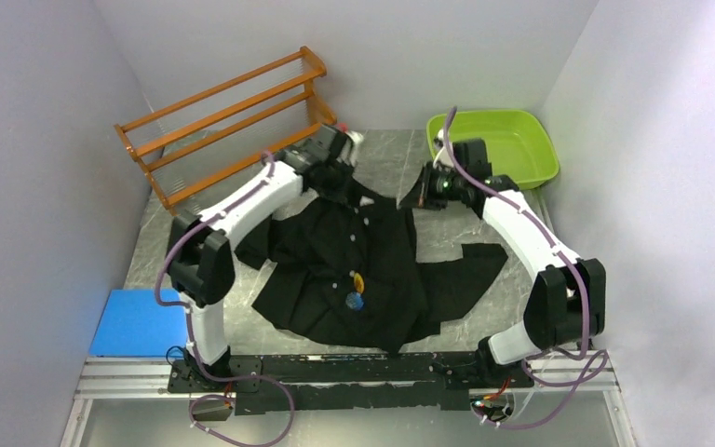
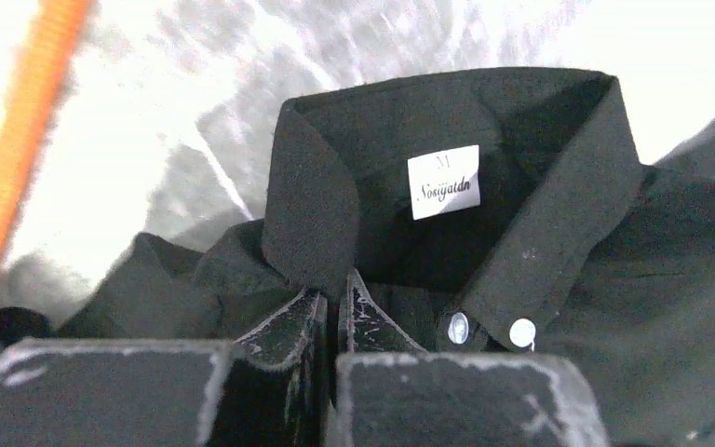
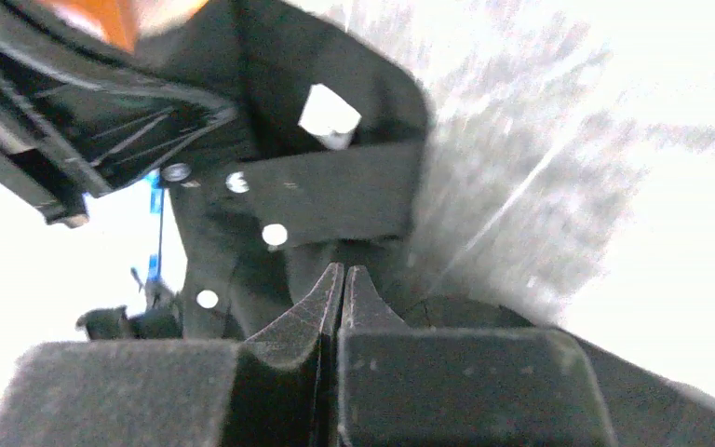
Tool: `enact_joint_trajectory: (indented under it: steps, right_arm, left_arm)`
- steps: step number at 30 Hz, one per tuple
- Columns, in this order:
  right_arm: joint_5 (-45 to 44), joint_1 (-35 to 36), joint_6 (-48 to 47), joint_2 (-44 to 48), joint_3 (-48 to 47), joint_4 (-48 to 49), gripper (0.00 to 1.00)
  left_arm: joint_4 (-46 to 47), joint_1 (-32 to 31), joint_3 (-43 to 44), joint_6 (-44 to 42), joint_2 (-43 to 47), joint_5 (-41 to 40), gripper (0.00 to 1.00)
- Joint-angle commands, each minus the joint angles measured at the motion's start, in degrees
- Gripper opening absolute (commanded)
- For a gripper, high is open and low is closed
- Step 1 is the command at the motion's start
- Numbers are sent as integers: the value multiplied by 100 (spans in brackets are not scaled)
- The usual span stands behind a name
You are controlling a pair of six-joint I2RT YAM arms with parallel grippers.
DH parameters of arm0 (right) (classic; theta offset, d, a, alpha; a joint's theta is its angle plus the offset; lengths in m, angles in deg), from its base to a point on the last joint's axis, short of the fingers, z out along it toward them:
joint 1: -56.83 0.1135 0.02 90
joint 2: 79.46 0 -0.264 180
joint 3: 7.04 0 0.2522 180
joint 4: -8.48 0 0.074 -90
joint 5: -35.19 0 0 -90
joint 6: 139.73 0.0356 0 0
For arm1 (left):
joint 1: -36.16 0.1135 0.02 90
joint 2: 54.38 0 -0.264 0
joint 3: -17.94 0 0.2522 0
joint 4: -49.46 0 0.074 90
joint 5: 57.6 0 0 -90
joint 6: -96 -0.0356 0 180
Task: Pin the brooch onto the clothing
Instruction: Flatten out the clothes at the center of the board.
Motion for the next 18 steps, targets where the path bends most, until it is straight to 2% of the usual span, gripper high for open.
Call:
enact_joint_trajectory:
  steps: [1,4,7,11,12,13,14,16,17,18]
  right_arm:
    - [-1056,-285,-345,-546,-1256,232,0]
    - [-1378,-471,-278,-1140,-2025,610,0]
    - [-1164,-582,-230,-1945,-2929,1018,0]
    - [-1414,-623,-423,-3246,-5077,599,0]
    - [-1607,-624,-460,-3507,-5499,603,0]
    - [-1914,-624,-457,-3710,-5840,633,1]
    - [-2195,-622,-466,-3921,-6124,706,7]
    - [-2624,-641,-553,-4205,-6487,914,47]
    - [-2710,-642,-640,-4279,-6593,945,67]
    - [-2795,-646,-730,-4263,-6622,887,76]
  left_arm:
    - [724,1048,312,804,340,741,8]
    - [945,1459,794,902,39,850,8]
    - [1020,1685,1505,811,-562,539,5]
    - [1048,1966,2729,786,-1376,150,4]
    - [1072,2039,3073,819,-1563,216,7]
    - [1106,2100,3358,856,-1731,320,19]
    - [1125,2156,3646,894,-1863,402,43]
    - [1058,2221,4040,961,-1988,442,91]
    - [999,2232,4088,926,-1941,490,93]
    - [993,2233,3955,857,-1806,570,94]
